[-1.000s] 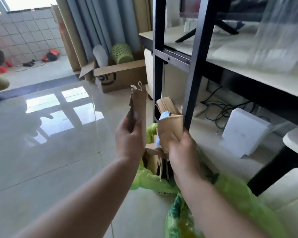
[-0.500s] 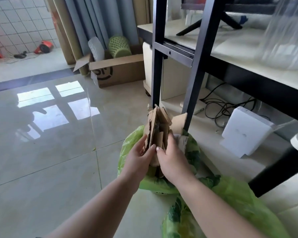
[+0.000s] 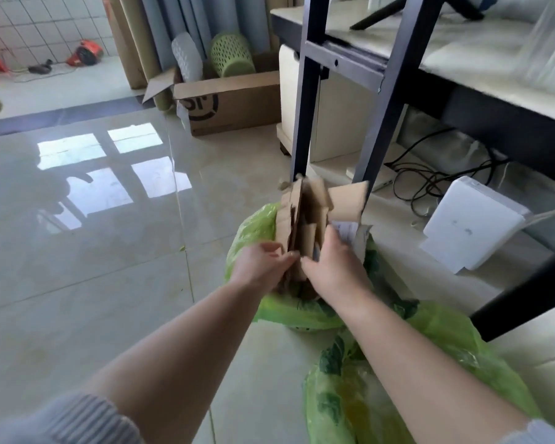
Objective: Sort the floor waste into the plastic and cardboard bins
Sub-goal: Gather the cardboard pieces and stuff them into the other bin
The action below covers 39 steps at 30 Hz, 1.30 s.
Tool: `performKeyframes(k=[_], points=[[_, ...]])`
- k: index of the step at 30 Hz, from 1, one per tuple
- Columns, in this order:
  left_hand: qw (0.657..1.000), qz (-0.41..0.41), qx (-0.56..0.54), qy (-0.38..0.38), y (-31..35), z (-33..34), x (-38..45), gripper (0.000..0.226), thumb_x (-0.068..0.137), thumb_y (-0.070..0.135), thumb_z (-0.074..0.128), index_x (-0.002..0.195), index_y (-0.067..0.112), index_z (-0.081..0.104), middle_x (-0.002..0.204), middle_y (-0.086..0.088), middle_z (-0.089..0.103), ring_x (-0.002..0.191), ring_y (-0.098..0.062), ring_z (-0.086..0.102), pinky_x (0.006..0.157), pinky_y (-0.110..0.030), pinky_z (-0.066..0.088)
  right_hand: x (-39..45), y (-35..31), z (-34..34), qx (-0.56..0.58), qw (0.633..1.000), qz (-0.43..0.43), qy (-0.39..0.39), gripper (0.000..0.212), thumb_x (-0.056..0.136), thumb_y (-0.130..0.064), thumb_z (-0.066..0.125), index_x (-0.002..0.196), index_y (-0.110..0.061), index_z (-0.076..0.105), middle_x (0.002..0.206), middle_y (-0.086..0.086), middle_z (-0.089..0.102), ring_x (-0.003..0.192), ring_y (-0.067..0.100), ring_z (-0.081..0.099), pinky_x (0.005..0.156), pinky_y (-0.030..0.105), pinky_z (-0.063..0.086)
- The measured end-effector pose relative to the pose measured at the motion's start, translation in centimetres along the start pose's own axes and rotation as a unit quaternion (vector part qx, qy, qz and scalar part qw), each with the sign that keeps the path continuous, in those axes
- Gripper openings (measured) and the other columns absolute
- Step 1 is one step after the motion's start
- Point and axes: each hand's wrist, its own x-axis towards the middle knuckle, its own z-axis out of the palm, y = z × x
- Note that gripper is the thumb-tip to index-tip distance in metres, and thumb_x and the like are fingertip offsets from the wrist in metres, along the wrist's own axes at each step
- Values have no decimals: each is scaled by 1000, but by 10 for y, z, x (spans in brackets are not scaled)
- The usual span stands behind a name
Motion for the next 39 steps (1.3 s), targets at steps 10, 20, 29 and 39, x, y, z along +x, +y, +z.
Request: performKeyframes(k=[10, 20, 29, 39], points=[[987, -21, -160, 8, -65, -102, -102, 17, 86, 19, 63, 103, 19, 61, 93, 5, 67, 84, -6, 63, 82, -27, 51, -90, -43, 5, 131, 955, -263, 46, 44, 84, -16, 59, 128, -12, 50, 130, 5, 45, 119, 18, 46, 105, 39, 39], [976, -153, -104, 119, -253, -201, -231, 18, 84, 18, 65, 102, 20, 63, 101, 0, 68, 90, -12, 64, 73, -24, 51, -203, -77, 138, -11, 897, -307, -318, 35, 87, -28, 59, 121, -25, 55, 122, -4, 54, 120, 12, 47, 97, 28, 40], [958, -270, 62, 69, -393, -163, -292, 45, 75, 29, 74, 114, 14, 56, 109, -6, 59, 98, -21, 58, 91, -39, 49, -239, -58, 242, -202, 829, -174, -492, 43, 88, -33, 59, 127, -18, 53, 127, 1, 60, 116, 17, 55, 97, 31, 44], [867, -444, -182, 136, -427, -114, -326, 65, 72, 43, 74, 121, 15, 42, 113, -9, 58, 104, -24, 57, 94, -43, 48, -257, -32, 295, -232, 859, -143, -434, 48, 82, -42, 64, 124, -22, 50, 115, 1, 63, 104, 21, 59, 86, 35, 50]])
